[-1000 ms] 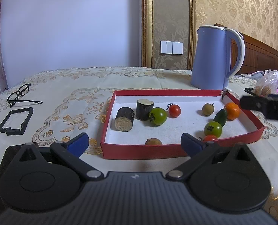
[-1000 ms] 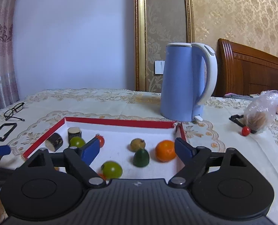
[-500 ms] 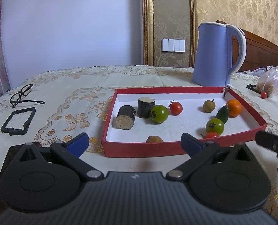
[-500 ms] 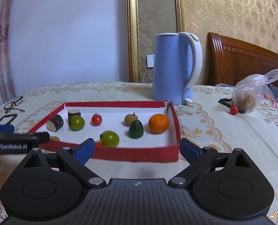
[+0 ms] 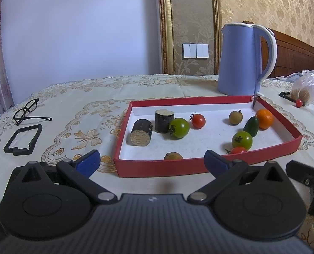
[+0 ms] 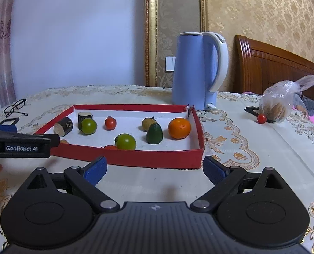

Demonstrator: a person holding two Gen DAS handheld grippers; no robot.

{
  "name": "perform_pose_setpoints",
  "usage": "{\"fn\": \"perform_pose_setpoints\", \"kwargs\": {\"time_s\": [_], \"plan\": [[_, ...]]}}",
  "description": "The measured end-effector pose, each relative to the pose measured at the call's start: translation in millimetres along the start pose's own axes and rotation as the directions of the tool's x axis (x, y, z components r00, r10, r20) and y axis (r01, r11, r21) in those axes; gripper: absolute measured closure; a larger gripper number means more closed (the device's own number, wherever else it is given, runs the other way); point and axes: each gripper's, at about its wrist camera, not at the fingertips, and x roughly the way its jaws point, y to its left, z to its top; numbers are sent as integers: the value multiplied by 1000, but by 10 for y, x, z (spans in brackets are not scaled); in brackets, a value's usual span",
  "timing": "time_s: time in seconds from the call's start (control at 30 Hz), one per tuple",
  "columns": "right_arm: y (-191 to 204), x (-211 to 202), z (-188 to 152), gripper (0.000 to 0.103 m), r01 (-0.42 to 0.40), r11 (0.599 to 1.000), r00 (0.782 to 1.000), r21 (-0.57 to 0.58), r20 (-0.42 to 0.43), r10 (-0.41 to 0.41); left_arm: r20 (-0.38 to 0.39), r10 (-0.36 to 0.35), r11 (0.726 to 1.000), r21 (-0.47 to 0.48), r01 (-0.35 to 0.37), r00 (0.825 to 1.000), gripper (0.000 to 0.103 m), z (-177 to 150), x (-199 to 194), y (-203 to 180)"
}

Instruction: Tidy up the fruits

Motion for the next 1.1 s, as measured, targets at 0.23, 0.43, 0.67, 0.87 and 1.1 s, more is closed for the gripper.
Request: {"fn": "perform_pose_setpoints", "kwargs": {"time_s": [0.23, 0.43, 0.67, 0.87, 1.1], "plan": [[140, 109, 5, 1, 20, 997, 999, -76, -42, -23, -30, -5, 1000, -15, 5, 1000, 0, -13, 69, 26], [173, 289, 35, 1, 19, 996, 995, -90, -94, -28, -58, -31, 999, -26, 29, 998, 0, -32, 123, 57], [123, 385, 21, 1, 41, 997, 990, -69, -132, -50, -60, -55, 998, -33, 53, 997, 0, -38, 183, 92], [91, 476, 32, 0, 40, 998, 983, -55, -175, -49, -72, -65, 998, -22, 64, 995, 0, -25, 237, 64], [84, 499, 15, 0, 61, 997, 979, -51, -191, -69, -86, -80, 997, -29, 77, 993, 0, -24, 247, 61]]}}
